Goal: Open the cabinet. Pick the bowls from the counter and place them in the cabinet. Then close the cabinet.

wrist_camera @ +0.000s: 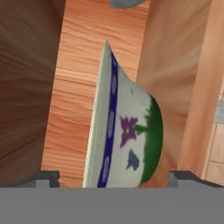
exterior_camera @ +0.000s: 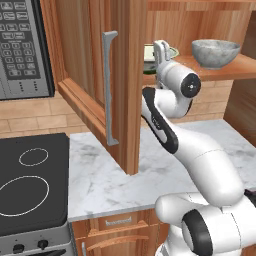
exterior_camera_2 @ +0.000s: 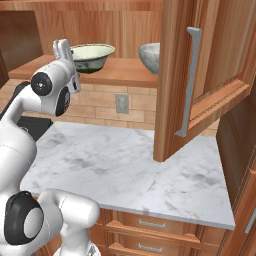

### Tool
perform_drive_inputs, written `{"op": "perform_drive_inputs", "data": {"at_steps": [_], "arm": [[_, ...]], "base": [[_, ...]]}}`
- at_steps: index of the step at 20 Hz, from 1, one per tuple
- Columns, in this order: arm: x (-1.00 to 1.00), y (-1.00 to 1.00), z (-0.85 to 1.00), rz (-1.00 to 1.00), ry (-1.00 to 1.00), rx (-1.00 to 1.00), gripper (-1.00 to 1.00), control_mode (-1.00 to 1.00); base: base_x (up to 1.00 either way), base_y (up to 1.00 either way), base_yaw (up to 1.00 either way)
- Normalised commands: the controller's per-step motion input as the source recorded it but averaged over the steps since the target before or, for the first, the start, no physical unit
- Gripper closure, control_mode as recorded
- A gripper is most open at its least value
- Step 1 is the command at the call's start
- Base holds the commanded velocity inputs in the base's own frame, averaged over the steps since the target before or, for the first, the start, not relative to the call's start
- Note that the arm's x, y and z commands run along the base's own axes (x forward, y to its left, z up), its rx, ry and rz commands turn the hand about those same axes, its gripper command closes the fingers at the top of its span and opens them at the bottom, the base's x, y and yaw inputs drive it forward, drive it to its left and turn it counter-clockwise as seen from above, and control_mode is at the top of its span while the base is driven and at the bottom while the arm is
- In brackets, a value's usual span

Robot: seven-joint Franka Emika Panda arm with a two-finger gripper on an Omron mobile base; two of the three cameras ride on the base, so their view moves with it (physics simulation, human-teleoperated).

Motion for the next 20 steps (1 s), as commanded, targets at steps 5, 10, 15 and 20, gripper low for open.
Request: {"op": "perform_drive_inputs", "data": {"at_steps": [5,10,15,20], "arm": [[-0.31,0.00,0.46,0.00,-0.21,0.00,-1.00,-1.00],[-0.71,-0.32,0.68,-0.04,-0.02,0.02,-1.00,-1.00],[-0.98,-0.55,0.74,-0.17,0.14,0.04,-1.00,-1.00],[-1.00,-0.42,0.34,-0.17,0.35,0.06,-1.00,-1.00]], "base": [[0.00,0.00,0.00],[0.00,0.00,0.00],[0.00,0.00,0.00],[0.00,0.00,0.00]]}}
